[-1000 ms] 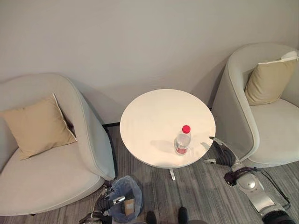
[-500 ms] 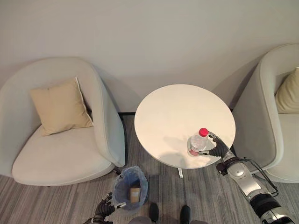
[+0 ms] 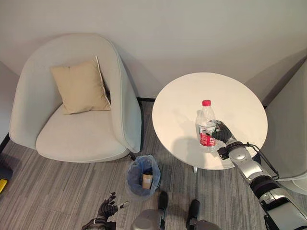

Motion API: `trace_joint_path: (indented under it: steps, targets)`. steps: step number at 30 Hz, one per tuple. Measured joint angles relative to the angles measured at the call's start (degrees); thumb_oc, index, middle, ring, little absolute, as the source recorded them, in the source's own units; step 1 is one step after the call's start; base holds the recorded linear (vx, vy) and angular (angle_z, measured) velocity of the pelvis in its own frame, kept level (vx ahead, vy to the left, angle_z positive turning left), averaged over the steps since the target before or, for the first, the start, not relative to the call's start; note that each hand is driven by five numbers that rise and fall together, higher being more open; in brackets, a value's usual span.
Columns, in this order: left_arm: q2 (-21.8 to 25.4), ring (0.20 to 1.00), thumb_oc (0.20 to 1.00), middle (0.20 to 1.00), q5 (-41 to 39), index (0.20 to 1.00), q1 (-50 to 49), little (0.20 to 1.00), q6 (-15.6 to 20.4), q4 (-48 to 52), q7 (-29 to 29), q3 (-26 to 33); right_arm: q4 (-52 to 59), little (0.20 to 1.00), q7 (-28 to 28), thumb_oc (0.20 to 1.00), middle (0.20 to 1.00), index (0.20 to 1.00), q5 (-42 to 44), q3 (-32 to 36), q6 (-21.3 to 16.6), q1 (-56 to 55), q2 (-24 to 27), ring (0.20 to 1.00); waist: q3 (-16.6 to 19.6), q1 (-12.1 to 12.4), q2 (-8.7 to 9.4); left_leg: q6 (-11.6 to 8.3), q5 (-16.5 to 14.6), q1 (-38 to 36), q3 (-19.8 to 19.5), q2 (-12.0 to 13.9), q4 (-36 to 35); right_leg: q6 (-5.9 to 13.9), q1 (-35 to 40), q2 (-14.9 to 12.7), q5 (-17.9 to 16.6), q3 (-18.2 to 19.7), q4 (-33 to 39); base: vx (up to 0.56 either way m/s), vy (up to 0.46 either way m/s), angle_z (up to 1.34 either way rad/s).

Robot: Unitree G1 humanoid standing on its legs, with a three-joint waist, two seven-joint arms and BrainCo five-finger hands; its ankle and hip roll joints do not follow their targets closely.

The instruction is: Gather garbage on tea table into small bin, then transfer packed bag to large trash can.

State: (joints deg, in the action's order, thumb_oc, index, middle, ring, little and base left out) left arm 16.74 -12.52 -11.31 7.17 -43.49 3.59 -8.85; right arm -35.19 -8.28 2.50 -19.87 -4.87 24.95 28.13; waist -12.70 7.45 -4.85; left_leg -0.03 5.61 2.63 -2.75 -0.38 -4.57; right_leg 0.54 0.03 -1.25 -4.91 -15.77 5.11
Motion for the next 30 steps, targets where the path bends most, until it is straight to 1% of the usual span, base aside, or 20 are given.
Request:
trace_joint_path:
  steps: [2,5,8,9,12,14,15,17,19,20,21,22,23,24,25,26,27,28,29,30]
  targets:
    - [0.02,1.000,1.000,1.000,0.02,1.000,0.27,1.000,-0.07,0.01,0.02,0.16,6.56,0.200,0.11,0.200,0.200,0.200,-0.02,0.56,0.30,-2.65,1.82,0.200,-0.11,-0.17,0.19,-0.02,-0.01,-1.20,-0.33,0.00,-0.01,0.15,1.39,-0.01,0.24,-0.43,0.02,-0.02,-0.028,0.07]
    - [0.08,1.000,1.000,1.000,0.09,1.000,0.59,1.000,-0.13,0.19,-0.06,0.15,13.31,0.200,0.18,0.200,0.200,0.200,0.01,2.63,-0.13,-4.68,1.79,0.200,-0.18,-0.78,0.83,-0.18,-0.13,-1.84,-0.40,0.09,-0.02,0.32,2.06,0.09,0.62,-0.43,0.02,0.00,-0.028,0.00]
    - [-0.51,1.000,1.000,1.000,0.15,1.000,0.23,1.000,-0.37,0.09,-0.17,1.28,21.92,0.200,0.66,0.200,0.200,0.200,0.94,4.74,-0.54,-10.41,0.70,0.200,-0.06,-1.06,1.05,-0.44,-0.33,-3.12,-0.43,0.10,-0.05,0.29,3.33,0.11,0.70,-0.41,0.01,0.00,-0.013,0.01]
    - [-0.55,1.000,1.000,1.000,0.16,1.000,-0.06,1.000,-0.39,0.04,-0.26,1.66,22.93,0.200,1.57,0.200,0.200,0.200,0.95,4.38,-1.37,-11.66,0.22,0.200,0.07,-1.34,1.22,-0.64,-0.53,-3.76,-0.41,0.10,-0.40,0.47,3.98,0.11,0.97,-0.34,0.01,-0.03,-0.020,-0.02]
    - [-0.72,1.000,1.000,1.000,0.16,1.000,-0.16,1.000,-0.43,0.07,-0.38,2.33,25.93,0.200,3.91,0.200,0.200,0.200,0.97,4.37,-1.61,-14.84,-0.04,0.200,0.34,-1.66,1.35,-1.06,-0.88,-3.61,-0.61,0.07,-0.39,0.17,4.20,0.13,1.12,-0.64,-0.30,-0.07,-0.012,0.04]
    - [-0.89,1.000,1.000,1.000,0.17,1.000,0.13,1.000,-0.43,0.01,-0.38,2.24,26.70,0.200,4.05,0.200,0.200,0.200,0.97,4.69,-2.08,-16.66,0.07,0.200,0.44,-1.90,1.19,-1.32,-0.70,-3.07,-1.43,-0.07,-0.40,-0.20,4.33,-0.01,0.87,-2.07,-0.32,-0.10,0.023,0.42]
    - [-1.20,1.000,1.000,1.000,0.20,1.000,0.68,1.000,-0.43,-0.04,-0.40,2.07,26.72,0.200,3.94,0.200,0.200,0.200,0.94,4.84,-2.26,-17.70,0.57,0.200,0.50,-2.23,1.07,-0.87,-1.02,-2.18,-1.12,0.08,-0.40,-0.70,4.42,-0.37,0.49,-4.70,-0.33,-0.07,0.038,0.81]
    - [-1.72,1.000,1.000,1.000,0.21,1.000,1.50,1.000,-0.43,-0.05,-0.42,1.97,26.80,0.200,3.84,0.200,0.200,0.200,0.91,5.02,-2.27,-18.76,1.42,0.200,0.53,-2.77,1.07,-0.85,-1.63,-1.17,2.05,0.75,-0.33,-0.85,4.65,-1.36,0.68,-8.11,-0.30,-0.07,0.055,0.91]
    - [-2.19,1.000,1.000,1.000,0.22,1.000,2.66,1.000,-0.43,-0.29,-0.43,1.39,26.79,0.200,3.73,0.200,0.200,0.200,0.89,5.44,-2.28,-19.11,1.80,0.200,0.55,-2.99,1.04,-1.14,-2.09,0.27,6.84,1.34,2.04,-0.89,4.63,-2.96,1.06,-10.75,-0.31,-0.06,0.108,0.85]
    - [-2.47,1.000,1.000,1.000,0.23,1.000,2.98,1.000,-0.50,-0.32,-0.42,0.41,27.43,0.200,3.48,0.200,0.200,0.200,0.85,5.59,-2.29,-19.38,1.68,0.200,0.45,-3.30,1.15,-1.13,-2.73,1.07,14.67,3.18,4.33,0.10,4.91,-5.18,0.48,-13.17,-0.33,-0.02,0.180,0.93]
    - [-2.99,1.000,1.000,1.000,0.25,1.000,3.03,1.000,-0.50,-0.20,-0.44,-0.12,28.29,0.200,3.40,0.200,0.200,0.200,0.81,6.17,-2.29,-19.41,1.86,0.200,0.49,-3.78,0.89,-1.14,-2.63,0.59,18.00,4.42,4.05,1.11,4.98,-6.93,0.73,-13.77,-0.36,0.12,0.235,1.07]
    - [-3.75,1.000,1.000,1.000,0.51,1.000,3.30,1.000,-0.70,-1.12,-0.39,-0.13,28.69,0.200,2.86,0.200,0.200,0.200,0.55,7.70,-2.31,-20.38,1.96,0.200,0.63,-4.38,-0.17,-0.40,-1.78,-0.60,19.86,4.09,2.78,4.42,6.58,-8.18,-0.09,-15.12,-0.38,0.18,0.339,0.92]
    - [-2.77,1.000,1.000,1.000,2.14,1.000,3.23,1.000,-0.61,-0.93,-0.39,0.09,28.90,0.200,2.65,0.200,0.200,0.200,-0.41,7.70,-2.23,-20.78,1.45,0.200,0.72,-4.79,1.77,1.20,-2.98,-1.37,21.49,1.60,1.25,5.06,7.20,-10.73,1.09,-15.05,-0.35,0.19,0.396,0.78]
    - [-1.30,1.000,1.000,1.000,2.56,1.000,3.08,1.000,-0.73,-1.26,-0.39,0.03,28.96,0.200,2.61,0.200,0.200,0.200,-0.46,7.73,-2.23,-21.04,-0.12,0.200,0.42,-4.82,4.20,2.42,-3.67,-2.47,21.53,-0.51,1.33,5.38,7.27,-12.66,1.08,-14.05,-1.12,0.07,0.425,0.37]
    - [-0.23,1.000,1.000,1.000,2.67,1.000,2.59,1.000,-1.13,-1.80,-0.40,0.05,29.04,0.200,2.57,0.200,0.200,0.200,-0.98,7.48,-2.24,-21.20,-3.43,0.200,0.44,-4.93,5.51,4.32,-3.50,-2.76,21.43,-2.03,1.37,5.66,4.47,-15.21,1.05,-12.19,-6.15,0.02,0.377,-0.07]
    - [1.14,1.000,1.000,1.000,2.68,1.000,3.40,1.000,-1.29,-1.48,-0.39,0.16,28.94,0.200,2.70,0.200,0.200,0.200,-1.41,6.43,-2.21,-20.50,-4.90,0.200,-0.12,-4.13,6.11,5.27,-4.05,-2.63,21.74,-2.93,1.42,5.76,0.19,-17.70,0.87,-9.06,-13.15,-0.09,0.287,-0.17]
    - [2.57,1.000,1.000,1.000,2.68,1.000,4.81,1.000,-1.36,-1.81,-0.35,0.19,28.91,0.200,2.65,0.200,0.200,0.200,-1.42,6.07,-2.22,-19.84,-5.38,0.200,-0.45,-3.86,6.29,6.52,-4.89,-2.63,21.63,-3.71,1.57,6.05,-2.10,-19.35,0.71,-6.20,-18.62,-0.08,0.206,0.14]
    - [4.31,1.000,1.000,1.000,2.68,1.000,8.52,1.000,-1.39,-1.82,-0.20,0.03,29.09,0.200,2.62,0.200,0.200,0.200,-1.45,5.57,-2.32,-18.66,-4.64,0.200,-2.17,-4.53,5.87,8.09,-4.92,-2.28,19.25,-3.88,2.22,8.27,-8.28,-18.34,5.94,2.93,-29.37,-0.03,0.105,0.79]
    - [4.91,1.000,1.000,1.000,2.69,1.000,11.21,1.000,-1.04,-0.61,0.20,0.13,29.56,0.200,2.81,0.200,0.200,0.200,-2.40,4.47,-2.30,-18.46,-2.79,0.200,-3.75,-5.58,5.42,8.38,-4.73,-2.12,17.16,-4.14,2.27,9.17,-12.10,-10.43,11.63,15.48,-28.77,0.08,0.014,0.88]
    - [4.38,1.000,1.000,1.000,2.70,1.000,10.62,1.000,-0.39,-0.53,0.18,0.09,29.65,0.200,2.94,0.200,0.200,0.200,-3.29,2.93,-2.26,-17.76,-2.01,0.200,-4.10,-5.44,5.15,8.37,-5.15,-2.11,15.93,-4.96,2.26,7.87,-17.64,-4.56,12.05,17.85,-25.49,0.06,-0.083,0.69]
